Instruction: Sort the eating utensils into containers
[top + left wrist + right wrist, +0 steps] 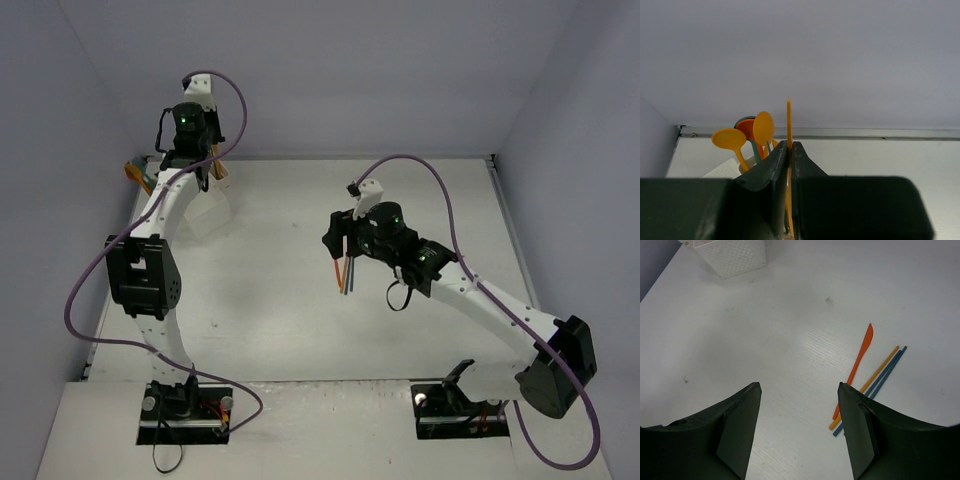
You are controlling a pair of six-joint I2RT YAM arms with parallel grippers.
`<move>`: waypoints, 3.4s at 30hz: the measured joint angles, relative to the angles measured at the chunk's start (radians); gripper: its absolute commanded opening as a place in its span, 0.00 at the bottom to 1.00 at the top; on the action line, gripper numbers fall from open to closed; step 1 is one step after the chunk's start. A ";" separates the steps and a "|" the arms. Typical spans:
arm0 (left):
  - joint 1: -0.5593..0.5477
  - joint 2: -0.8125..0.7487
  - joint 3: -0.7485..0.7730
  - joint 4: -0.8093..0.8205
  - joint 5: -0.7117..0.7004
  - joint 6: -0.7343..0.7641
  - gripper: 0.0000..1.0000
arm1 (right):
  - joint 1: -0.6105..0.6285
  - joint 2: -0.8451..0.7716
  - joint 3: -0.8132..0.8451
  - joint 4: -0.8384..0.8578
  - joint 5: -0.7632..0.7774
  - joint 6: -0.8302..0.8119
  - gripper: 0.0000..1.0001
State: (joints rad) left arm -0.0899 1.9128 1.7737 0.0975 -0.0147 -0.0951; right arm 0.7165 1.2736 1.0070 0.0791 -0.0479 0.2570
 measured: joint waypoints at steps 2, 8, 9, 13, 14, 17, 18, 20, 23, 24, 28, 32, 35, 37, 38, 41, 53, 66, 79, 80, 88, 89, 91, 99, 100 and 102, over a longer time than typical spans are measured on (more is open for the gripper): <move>0.005 0.022 0.000 0.010 -0.007 0.013 0.00 | -0.015 0.000 -0.001 -0.003 -0.001 -0.003 0.60; 0.021 0.066 -0.012 0.058 -0.014 0.019 0.06 | -0.048 0.000 -0.001 -0.010 -0.008 -0.009 0.60; 0.022 0.068 -0.024 0.070 -0.017 0.018 0.07 | -0.051 0.001 -0.001 -0.010 -0.010 -0.009 0.60; 0.025 0.068 -0.074 0.103 -0.030 0.017 0.08 | -0.062 0.015 -0.001 -0.011 -0.019 -0.012 0.59; 0.025 0.068 -0.085 0.111 -0.031 0.017 0.10 | -0.063 0.021 -0.001 -0.011 -0.023 -0.012 0.59; 0.025 0.068 -0.105 0.129 -0.032 0.016 0.22 | -0.064 0.036 -0.001 -0.017 -0.037 -0.012 0.59; 0.025 0.068 -0.109 0.137 -0.032 0.013 0.27 | -0.064 0.039 -0.001 -0.021 -0.041 -0.012 0.58; 0.025 0.068 -0.118 0.151 -0.032 0.009 0.39 | -0.064 0.042 -0.001 -0.024 -0.049 -0.012 0.58; 0.025 0.054 -0.154 0.165 -0.033 0.002 0.55 | -0.064 0.047 0.000 -0.029 -0.055 -0.013 0.58; 0.025 0.041 -0.174 0.166 -0.033 0.000 0.58 | -0.064 0.050 0.003 -0.036 -0.056 -0.013 0.58; 0.025 -0.062 -0.271 0.144 -0.033 -0.015 0.63 | -0.064 0.110 0.056 -0.074 -0.055 -0.015 0.52; 0.025 -0.248 -0.322 0.045 -0.032 -0.048 0.64 | -0.064 0.204 0.132 -0.130 -0.043 -0.004 0.44; 0.025 -0.401 -0.325 -0.039 -0.029 -0.085 0.65 | -0.064 0.275 0.179 -0.170 -0.030 0.013 0.42; 0.025 -0.500 -0.334 -0.102 -0.023 -0.116 0.65 | -0.064 0.324 0.206 -0.186 -0.022 0.026 0.40; 0.025 -0.554 -0.345 -0.135 -0.019 -0.132 0.65 | -0.064 0.346 0.215 -0.197 -0.018 0.032 0.39; 0.019 -0.699 -0.403 -0.246 0.006 -0.181 0.66 | -0.064 0.409 0.236 -0.218 -0.012 0.047 0.36; -0.049 -1.037 -0.710 -0.623 0.158 -0.328 0.66 | -0.064 0.607 0.267 -0.257 0.052 0.117 0.35; -0.082 -1.102 -0.721 -0.728 0.202 -0.363 0.66 | -0.061 0.688 0.275 -0.257 0.097 0.152 0.22; -0.094 -1.104 -0.721 -0.751 0.261 -0.415 0.66 | -0.005 0.717 0.307 -0.229 0.111 0.153 0.00; -0.094 -1.101 -0.721 -0.751 0.270 -0.423 0.66 | 0.012 0.716 0.308 -0.228 0.107 0.149 0.00; -0.099 -1.062 -0.721 -0.742 0.326 -0.492 0.67 | 0.148 0.576 0.279 -0.140 -0.004 0.106 0.00; -0.099 -1.058 -0.721 -0.738 0.333 -0.502 0.67 | 0.158 0.534 0.267 -0.121 -0.022 0.103 0.00; -0.100 -1.049 -0.717 -0.729 0.346 -0.521 0.67 | 0.171 0.438 0.244 -0.075 -0.050 0.093 0.00; -0.134 -1.006 -0.683 -0.649 0.373 -0.587 0.67 | 0.194 0.224 0.214 0.050 -0.108 0.058 0.00; -0.144 -0.998 -0.679 -0.634 0.374 -0.594 0.67 | 0.198 0.216 0.212 0.054 -0.113 0.055 0.00; -0.166 -0.984 -0.673 -0.606 0.374 -0.604 0.67 | 0.203 0.209 0.207 0.059 -0.120 0.052 0.00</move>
State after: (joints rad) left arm -0.2560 0.9289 1.1002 -0.5086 0.3592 -0.6986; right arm 0.9197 1.4824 1.2142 0.1383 -0.1680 0.3093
